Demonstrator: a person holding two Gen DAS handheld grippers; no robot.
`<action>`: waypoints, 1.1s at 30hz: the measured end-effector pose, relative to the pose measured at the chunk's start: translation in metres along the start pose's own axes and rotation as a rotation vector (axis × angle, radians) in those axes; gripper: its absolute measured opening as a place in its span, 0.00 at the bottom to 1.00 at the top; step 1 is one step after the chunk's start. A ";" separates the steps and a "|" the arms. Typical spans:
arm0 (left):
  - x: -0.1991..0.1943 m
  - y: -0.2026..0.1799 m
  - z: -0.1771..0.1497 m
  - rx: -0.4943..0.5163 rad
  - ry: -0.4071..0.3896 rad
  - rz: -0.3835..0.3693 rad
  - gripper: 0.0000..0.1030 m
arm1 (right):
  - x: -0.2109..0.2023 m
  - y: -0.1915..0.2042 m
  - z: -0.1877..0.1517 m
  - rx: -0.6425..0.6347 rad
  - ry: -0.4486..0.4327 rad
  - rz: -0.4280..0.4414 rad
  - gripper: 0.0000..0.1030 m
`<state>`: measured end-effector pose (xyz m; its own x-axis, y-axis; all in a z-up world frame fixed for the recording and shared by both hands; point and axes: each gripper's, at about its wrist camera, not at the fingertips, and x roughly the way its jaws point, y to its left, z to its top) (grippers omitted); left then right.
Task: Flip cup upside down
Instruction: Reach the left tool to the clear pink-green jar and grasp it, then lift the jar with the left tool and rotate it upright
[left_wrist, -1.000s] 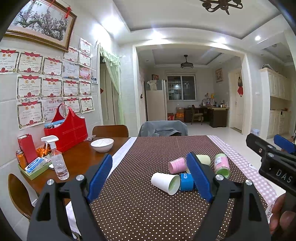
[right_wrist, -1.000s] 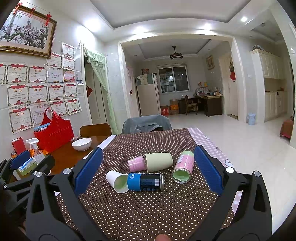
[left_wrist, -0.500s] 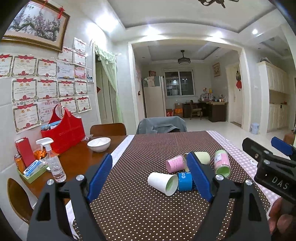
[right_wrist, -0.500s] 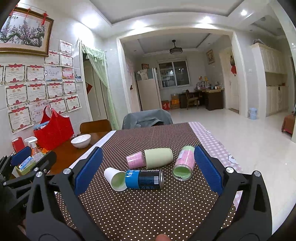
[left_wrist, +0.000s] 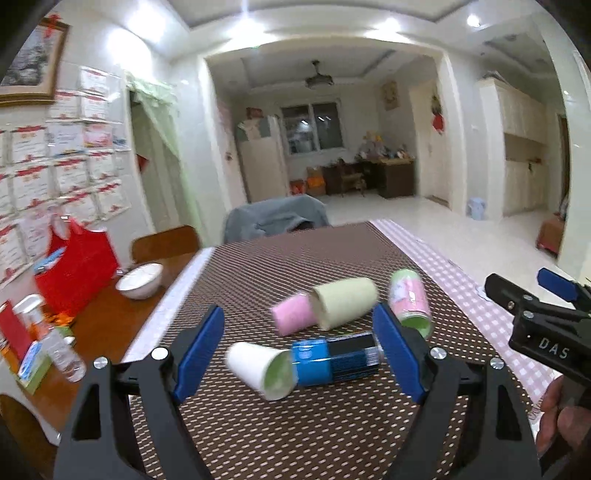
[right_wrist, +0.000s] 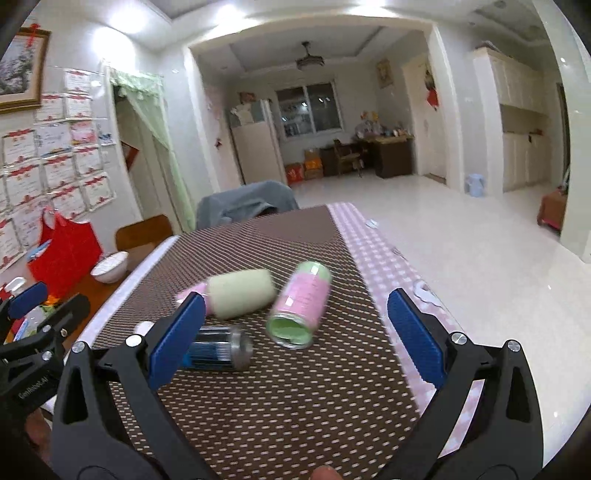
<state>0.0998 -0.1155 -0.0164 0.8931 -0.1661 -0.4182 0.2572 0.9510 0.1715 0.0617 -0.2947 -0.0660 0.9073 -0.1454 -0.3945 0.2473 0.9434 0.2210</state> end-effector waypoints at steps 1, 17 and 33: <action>0.010 -0.006 0.003 0.011 0.020 -0.015 0.79 | 0.008 -0.008 0.001 0.009 0.016 -0.018 0.94; 0.167 -0.088 0.024 0.116 0.388 -0.272 0.79 | 0.110 -0.070 -0.004 0.060 0.223 -0.134 0.94; 0.275 -0.137 0.015 0.100 0.642 -0.350 0.79 | 0.159 -0.106 -0.004 0.071 0.319 -0.218 0.94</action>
<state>0.3157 -0.2949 -0.1415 0.3684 -0.2408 -0.8979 0.5471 0.8371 0.0000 0.1786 -0.4169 -0.1559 0.6821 -0.2300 -0.6942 0.4558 0.8760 0.1576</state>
